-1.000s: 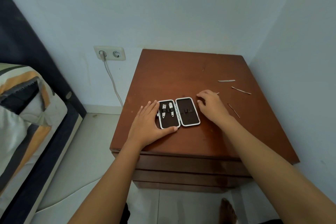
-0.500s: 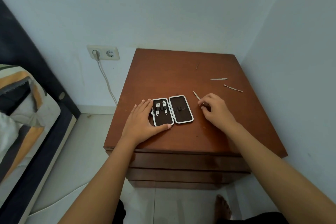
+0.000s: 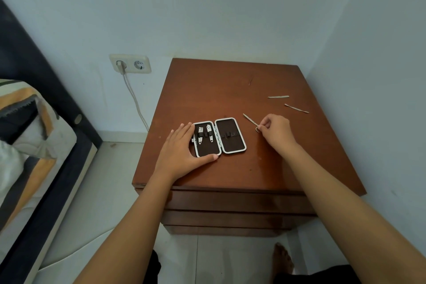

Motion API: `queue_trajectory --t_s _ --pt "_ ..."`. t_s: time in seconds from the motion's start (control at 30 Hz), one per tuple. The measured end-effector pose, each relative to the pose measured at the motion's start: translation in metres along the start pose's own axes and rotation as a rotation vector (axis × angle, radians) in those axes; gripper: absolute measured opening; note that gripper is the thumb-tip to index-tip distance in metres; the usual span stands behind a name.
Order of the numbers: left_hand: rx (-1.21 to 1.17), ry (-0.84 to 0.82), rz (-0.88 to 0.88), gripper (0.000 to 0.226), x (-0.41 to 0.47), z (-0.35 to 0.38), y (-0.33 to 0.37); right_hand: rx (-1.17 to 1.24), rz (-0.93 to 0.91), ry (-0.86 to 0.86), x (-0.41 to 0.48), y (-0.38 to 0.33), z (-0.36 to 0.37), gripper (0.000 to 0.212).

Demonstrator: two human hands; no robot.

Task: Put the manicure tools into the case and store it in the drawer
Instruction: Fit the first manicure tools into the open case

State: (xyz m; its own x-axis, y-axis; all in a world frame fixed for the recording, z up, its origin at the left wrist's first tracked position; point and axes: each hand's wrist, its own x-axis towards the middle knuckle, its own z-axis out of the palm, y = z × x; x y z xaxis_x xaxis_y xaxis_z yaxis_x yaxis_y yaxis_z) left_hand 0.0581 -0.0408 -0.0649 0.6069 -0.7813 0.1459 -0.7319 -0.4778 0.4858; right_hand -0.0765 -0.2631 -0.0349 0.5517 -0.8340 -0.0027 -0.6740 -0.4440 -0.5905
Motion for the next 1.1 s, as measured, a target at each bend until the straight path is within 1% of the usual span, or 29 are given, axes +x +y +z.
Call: queue_trajectory --t_s 0.1,0.17,0.27,0.37,0.57,0.67,0.9,1.1 --pt "-0.002 0.001 -0.003 0.113 0.0 0.0 -0.001 -0.066 0.09 -0.104 0.006 -0.008 -0.003 0.017" --pt "0.001 -0.002 -0.002 0.113 0.0 0.0 0.0 -0.127 0.099 -0.121 0.005 -0.009 -0.001 0.017" --pt "0.0 -0.012 -0.003 0.112 0.0 -0.001 0.001 -0.216 0.029 -0.093 -0.005 -0.009 0.006 0.025" --pt "0.01 -0.028 -0.009 0.114 -0.001 -0.001 0.001 -0.257 -0.025 -0.12 -0.02 -0.013 0.009 0.03" --pt "0.128 -0.116 -0.011 0.117 -0.006 0.001 0.004 -0.135 -0.132 -0.152 -0.06 -0.031 0.015 0.031" --pt "0.163 -0.142 -0.012 0.115 -0.01 0.002 0.004 -0.126 -0.173 -0.16 -0.077 -0.04 0.02 0.031" --pt "0.164 -0.236 0.034 0.11 -0.019 -0.005 0.003 -0.27 -0.228 -0.276 -0.101 -0.056 0.024 0.03" --pt "0.182 -0.279 0.045 0.096 -0.024 -0.008 0.002 -0.344 -0.226 -0.287 -0.11 -0.059 0.02 0.029"
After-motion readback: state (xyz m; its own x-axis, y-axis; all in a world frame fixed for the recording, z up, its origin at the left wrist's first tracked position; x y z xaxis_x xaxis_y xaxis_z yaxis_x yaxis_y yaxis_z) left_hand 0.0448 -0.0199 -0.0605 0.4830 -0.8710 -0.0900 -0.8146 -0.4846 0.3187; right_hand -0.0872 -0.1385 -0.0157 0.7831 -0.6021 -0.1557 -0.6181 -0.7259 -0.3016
